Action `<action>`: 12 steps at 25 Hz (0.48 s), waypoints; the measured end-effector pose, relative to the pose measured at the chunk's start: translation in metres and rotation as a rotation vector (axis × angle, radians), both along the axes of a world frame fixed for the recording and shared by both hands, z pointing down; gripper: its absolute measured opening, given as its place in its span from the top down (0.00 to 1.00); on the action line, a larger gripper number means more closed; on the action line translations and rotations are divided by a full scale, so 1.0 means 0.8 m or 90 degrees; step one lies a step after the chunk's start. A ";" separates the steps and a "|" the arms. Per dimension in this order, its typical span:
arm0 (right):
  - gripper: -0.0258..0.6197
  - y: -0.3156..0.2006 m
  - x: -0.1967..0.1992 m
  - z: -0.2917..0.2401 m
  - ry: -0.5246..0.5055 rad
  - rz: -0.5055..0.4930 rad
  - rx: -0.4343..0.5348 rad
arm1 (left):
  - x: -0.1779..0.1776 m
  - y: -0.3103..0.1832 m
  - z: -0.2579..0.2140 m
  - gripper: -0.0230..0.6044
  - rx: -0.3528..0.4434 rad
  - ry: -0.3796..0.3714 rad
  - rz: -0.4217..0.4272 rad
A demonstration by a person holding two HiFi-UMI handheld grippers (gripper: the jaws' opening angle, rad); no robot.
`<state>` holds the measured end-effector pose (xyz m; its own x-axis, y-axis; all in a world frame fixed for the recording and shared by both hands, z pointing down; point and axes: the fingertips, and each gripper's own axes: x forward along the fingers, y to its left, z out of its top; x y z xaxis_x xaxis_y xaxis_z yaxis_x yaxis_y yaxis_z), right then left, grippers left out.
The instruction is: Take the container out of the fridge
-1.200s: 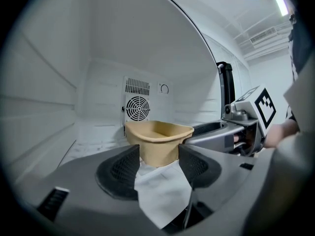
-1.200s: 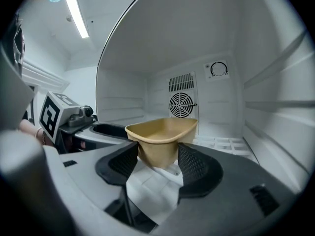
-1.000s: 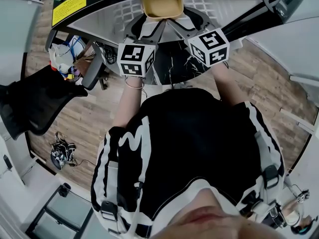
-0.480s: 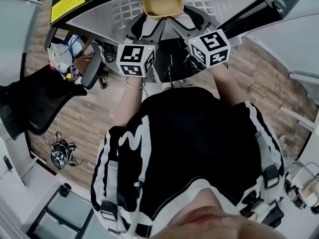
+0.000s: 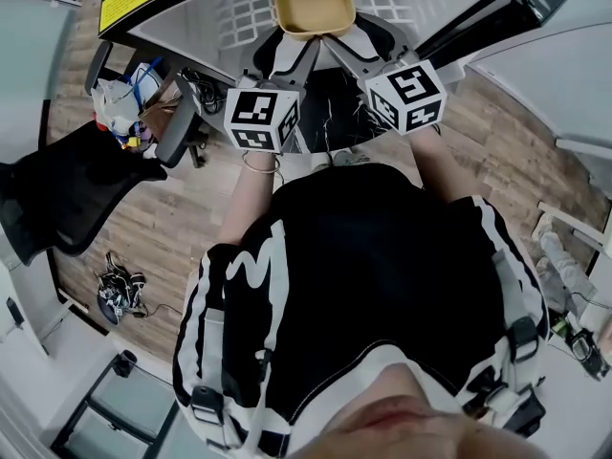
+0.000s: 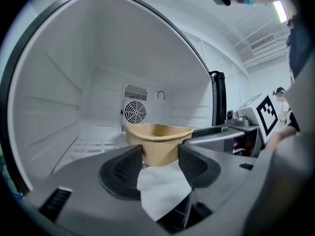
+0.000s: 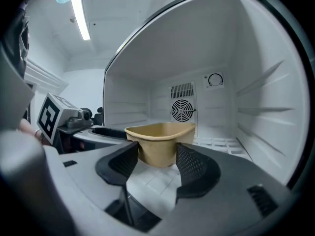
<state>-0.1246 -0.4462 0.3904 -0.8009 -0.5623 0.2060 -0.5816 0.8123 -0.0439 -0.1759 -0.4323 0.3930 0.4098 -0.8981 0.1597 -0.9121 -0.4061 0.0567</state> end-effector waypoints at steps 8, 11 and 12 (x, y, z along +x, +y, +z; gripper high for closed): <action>0.58 0.016 0.002 -0.004 -0.011 0.009 0.008 | 0.002 0.016 -0.005 0.60 0.012 0.004 0.008; 0.58 0.023 0.002 -0.008 -0.022 0.014 0.009 | 0.001 0.022 -0.008 0.60 0.019 0.004 0.011; 0.58 0.025 0.002 -0.008 -0.025 0.015 0.009 | 0.001 0.024 -0.009 0.60 0.021 0.004 0.012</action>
